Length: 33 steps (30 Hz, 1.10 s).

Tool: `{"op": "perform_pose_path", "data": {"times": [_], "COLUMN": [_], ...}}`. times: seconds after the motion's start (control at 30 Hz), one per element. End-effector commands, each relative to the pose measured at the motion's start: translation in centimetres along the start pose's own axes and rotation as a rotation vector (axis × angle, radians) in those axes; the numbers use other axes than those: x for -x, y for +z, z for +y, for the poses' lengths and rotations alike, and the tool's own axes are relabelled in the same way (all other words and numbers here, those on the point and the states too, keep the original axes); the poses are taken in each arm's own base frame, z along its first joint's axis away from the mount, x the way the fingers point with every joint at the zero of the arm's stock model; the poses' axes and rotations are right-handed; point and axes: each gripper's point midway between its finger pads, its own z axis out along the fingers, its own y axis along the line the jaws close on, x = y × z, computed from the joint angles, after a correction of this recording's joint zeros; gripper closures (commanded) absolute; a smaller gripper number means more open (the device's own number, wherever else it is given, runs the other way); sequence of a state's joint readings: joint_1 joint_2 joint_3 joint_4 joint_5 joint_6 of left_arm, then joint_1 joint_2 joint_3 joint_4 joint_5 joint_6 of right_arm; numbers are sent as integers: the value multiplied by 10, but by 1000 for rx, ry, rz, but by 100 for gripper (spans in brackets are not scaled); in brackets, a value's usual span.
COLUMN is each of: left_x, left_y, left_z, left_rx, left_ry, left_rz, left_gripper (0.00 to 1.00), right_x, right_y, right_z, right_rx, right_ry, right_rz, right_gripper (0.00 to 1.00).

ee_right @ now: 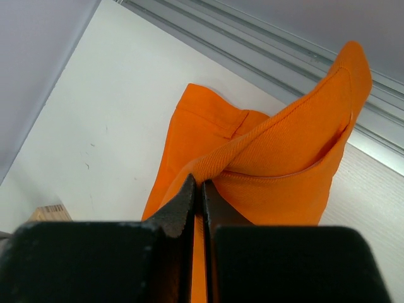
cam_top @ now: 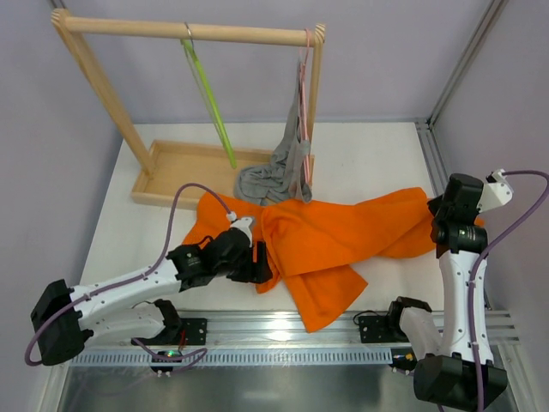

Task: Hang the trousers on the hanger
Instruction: Fold the trousers

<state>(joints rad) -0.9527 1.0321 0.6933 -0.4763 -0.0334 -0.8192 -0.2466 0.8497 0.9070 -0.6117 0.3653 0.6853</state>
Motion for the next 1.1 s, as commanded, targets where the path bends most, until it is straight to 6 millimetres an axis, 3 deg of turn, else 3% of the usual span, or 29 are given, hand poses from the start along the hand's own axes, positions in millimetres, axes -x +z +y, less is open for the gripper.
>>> {"op": "perform_pose_path", "data": {"times": [0.0,0.3,0.5,0.53,0.73,0.8,0.9,1.07], "left_x": [3,-9,-31,-41,-54,-58,-58,-55], "left_y": [10,38,61,67,86,92,93,90], "left_z": [-20,-59,-78,-80,-94,-91,-85,-73], "left_rx": [-44,-128,-123,-115,-92,-70,-47,16], "left_ry": [-97,-131,-149,-136,-144,-147,-149,-127], "left_rz": [-84,-44,28,53,101,110,101,80], "left_gripper": [30,29,29,28,30,32,40,78], "right_x": [17,11,6,6,6,6,7,7], "right_y": [-3,-6,-4,-4,-3,-2,-1,0], "right_z": [15,13,9,9,10,8,6,2], "right_rx": [75,84,77,77,82,77,65,49], "right_ry": [34,54,54,50,52,49,42,40], "right_rz": [-63,-53,-52,-51,-54,-57,-67,-72], "right_gripper": [96,96,96,96,96,96,96,96]}}
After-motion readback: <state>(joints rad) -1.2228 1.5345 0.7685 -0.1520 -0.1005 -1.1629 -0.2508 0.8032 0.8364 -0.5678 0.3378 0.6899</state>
